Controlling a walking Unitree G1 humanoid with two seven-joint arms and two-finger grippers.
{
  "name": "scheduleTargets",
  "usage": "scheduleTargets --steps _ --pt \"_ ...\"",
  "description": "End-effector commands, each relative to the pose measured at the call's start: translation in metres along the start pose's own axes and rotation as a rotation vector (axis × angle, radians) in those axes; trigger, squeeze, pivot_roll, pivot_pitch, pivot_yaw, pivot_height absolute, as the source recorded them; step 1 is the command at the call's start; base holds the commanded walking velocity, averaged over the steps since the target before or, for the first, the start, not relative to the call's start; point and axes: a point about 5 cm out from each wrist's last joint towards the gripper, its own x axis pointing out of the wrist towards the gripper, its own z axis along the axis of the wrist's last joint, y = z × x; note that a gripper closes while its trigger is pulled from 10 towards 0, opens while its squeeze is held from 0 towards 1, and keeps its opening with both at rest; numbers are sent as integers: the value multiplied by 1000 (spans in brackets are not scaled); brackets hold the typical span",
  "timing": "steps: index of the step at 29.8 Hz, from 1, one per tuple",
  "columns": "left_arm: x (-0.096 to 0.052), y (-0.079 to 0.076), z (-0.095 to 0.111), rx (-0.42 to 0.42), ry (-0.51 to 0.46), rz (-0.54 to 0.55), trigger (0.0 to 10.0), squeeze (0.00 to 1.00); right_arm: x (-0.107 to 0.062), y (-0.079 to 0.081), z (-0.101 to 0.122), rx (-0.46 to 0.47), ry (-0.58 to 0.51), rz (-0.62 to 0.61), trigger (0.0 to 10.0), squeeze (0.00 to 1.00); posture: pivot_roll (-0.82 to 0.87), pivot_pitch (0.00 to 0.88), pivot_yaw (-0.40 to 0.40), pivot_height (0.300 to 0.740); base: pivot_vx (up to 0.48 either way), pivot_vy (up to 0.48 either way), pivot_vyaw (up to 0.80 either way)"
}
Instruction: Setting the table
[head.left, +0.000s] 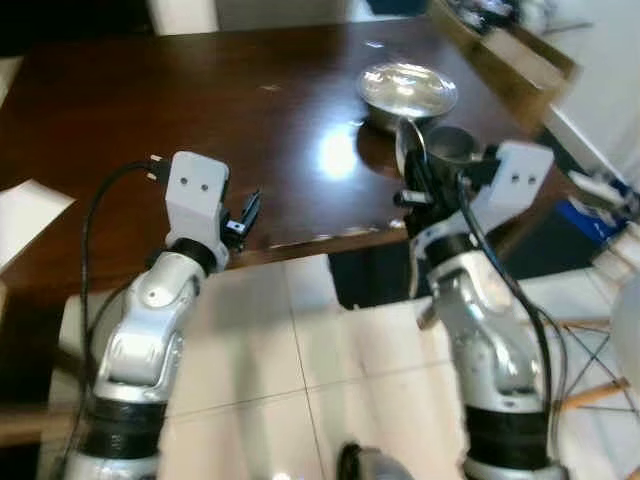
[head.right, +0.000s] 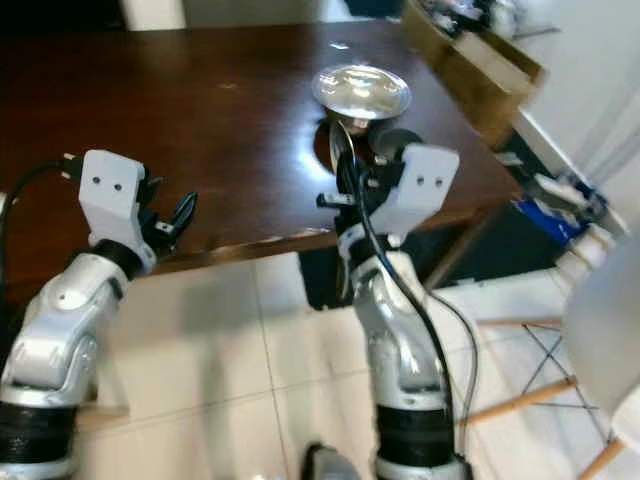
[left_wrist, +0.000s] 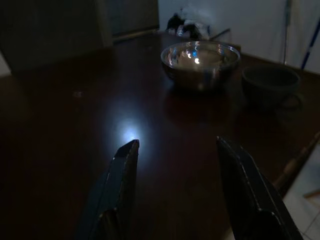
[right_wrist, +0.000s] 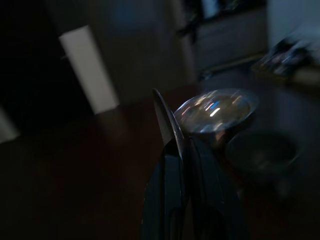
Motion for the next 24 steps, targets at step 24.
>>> scheduleTargets --steps 24 --pt "-10 4 -11 -31 80 -39 10000 0 -7 17 -16 62 168 218 10000 0 -115 108 60 740 302 0 0"
